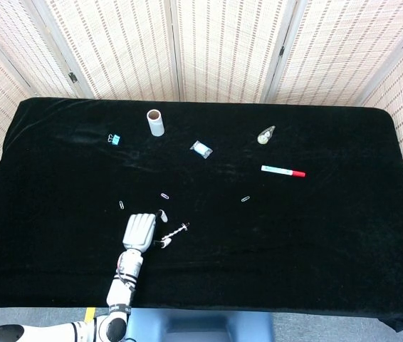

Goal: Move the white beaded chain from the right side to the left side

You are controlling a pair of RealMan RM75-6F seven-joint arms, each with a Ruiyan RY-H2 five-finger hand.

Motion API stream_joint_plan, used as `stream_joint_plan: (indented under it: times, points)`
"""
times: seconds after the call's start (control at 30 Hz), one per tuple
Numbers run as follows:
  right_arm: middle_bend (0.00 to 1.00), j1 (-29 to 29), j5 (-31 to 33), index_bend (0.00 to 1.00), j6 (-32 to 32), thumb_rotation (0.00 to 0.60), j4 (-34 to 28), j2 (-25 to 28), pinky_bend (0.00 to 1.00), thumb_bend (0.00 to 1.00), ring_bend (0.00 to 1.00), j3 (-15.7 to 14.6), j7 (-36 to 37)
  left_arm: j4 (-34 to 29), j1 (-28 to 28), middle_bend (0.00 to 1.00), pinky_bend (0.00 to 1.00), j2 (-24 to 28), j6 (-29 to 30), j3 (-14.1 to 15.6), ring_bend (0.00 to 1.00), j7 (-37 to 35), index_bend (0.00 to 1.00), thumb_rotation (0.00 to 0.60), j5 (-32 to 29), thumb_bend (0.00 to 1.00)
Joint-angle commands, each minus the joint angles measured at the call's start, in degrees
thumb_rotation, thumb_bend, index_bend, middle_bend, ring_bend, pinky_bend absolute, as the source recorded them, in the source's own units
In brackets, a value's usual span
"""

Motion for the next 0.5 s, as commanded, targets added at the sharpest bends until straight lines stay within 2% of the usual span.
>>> stream_joint_plan:
  times: [0.03, 0.23, 0.37, 0.5]
  points:
    - [0.0, -0.1, 0.0, 0.06, -0.1, 0.6, -0.1, 0.1, 0.0, 0.34, 0.0, 0.1, 0.0, 1.6, 0.1, 0.97, 1.0, 0.1, 1.2, 0.2, 1.0, 0.7, 0.45, 0.6, 0.8, 0.2]
    - [0.0, -0.2, 0.1, 0.06, -0.1, 0.6, -0.4, 0.3, 0.0, 0.34, 0.0, 0.4, 0.1, 3.8, 0.4, 0.97, 1.0, 0.5, 1.9, 0.1, 1.0, -0.7, 0.45, 0.6, 1.5, 0.2]
    - [0.0, -0.3, 0.1, 0.06, -0.4, 0.6, -0.5, 0.4, 0.0, 0.34, 0.0, 0.5, -0.1, -0.2, 1.2, 0.97, 1.0, 2.4, 1.9, 1.1, 1.0, -2.1, 0.44, 0.6, 2.5, 0.21]
    - [0.0, -0.5, -1.1, 0.06, 0.2, 0.6, -0.4, 1.1, 0.0, 0.34, 0.0, -0.2, 0.9, -5.1, 1.6, 0.97, 1.0, 4.6, 0.7, 1.7, 1.0, -1.8, 0.44, 0.6, 1.8, 0.28]
